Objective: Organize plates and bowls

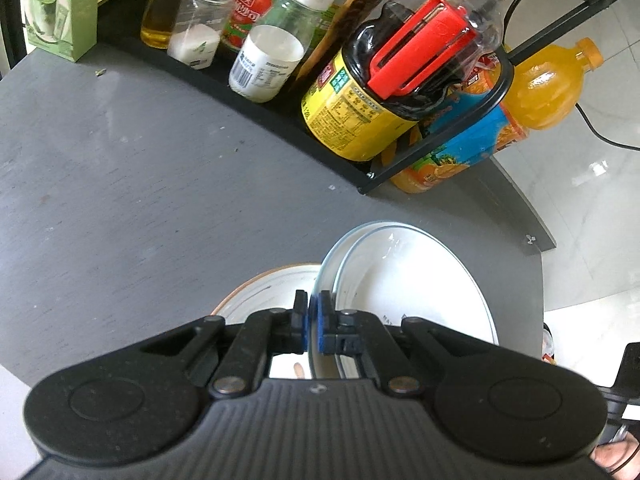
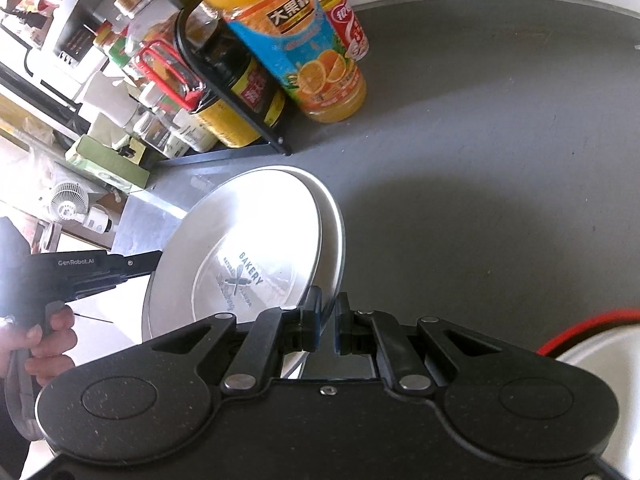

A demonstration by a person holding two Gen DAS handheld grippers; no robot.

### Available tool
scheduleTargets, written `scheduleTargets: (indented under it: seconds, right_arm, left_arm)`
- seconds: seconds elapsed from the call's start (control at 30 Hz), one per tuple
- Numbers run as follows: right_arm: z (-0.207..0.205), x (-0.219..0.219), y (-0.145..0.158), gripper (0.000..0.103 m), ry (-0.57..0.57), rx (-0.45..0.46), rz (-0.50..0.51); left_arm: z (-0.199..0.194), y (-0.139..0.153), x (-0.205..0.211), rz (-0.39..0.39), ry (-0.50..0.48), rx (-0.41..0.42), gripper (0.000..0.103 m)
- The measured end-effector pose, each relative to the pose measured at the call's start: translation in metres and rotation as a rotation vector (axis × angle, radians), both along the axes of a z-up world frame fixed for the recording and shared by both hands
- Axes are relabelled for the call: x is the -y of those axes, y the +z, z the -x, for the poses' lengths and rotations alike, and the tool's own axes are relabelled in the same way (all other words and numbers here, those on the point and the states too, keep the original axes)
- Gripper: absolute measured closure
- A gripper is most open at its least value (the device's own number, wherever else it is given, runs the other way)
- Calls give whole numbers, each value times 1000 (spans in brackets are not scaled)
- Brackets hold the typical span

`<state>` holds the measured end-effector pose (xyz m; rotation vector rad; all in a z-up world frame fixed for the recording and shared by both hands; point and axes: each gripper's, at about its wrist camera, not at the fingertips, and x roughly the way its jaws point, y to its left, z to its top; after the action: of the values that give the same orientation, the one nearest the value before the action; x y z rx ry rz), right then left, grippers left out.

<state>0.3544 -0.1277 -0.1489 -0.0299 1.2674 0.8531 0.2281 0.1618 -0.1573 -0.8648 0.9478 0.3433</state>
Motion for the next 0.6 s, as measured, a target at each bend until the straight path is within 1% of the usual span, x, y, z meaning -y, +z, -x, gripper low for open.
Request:
scheduleTargets:
  seconds: [0.3, 0.47, 0.6]
  right_arm:
    - [24, -2, 3, 97, -5, 4, -16]
    - [34, -5, -4, 97, -3, -12, -13]
    - [38, -6, -11, 97, -8, -18, 4]
  left_arm:
    - [30, -4, -5, 28, -1, -5, 103]
    - [44, -11, -8, 40, 0, -24, 103]
    - [47, -19, -10, 47, -4, -40, 103]
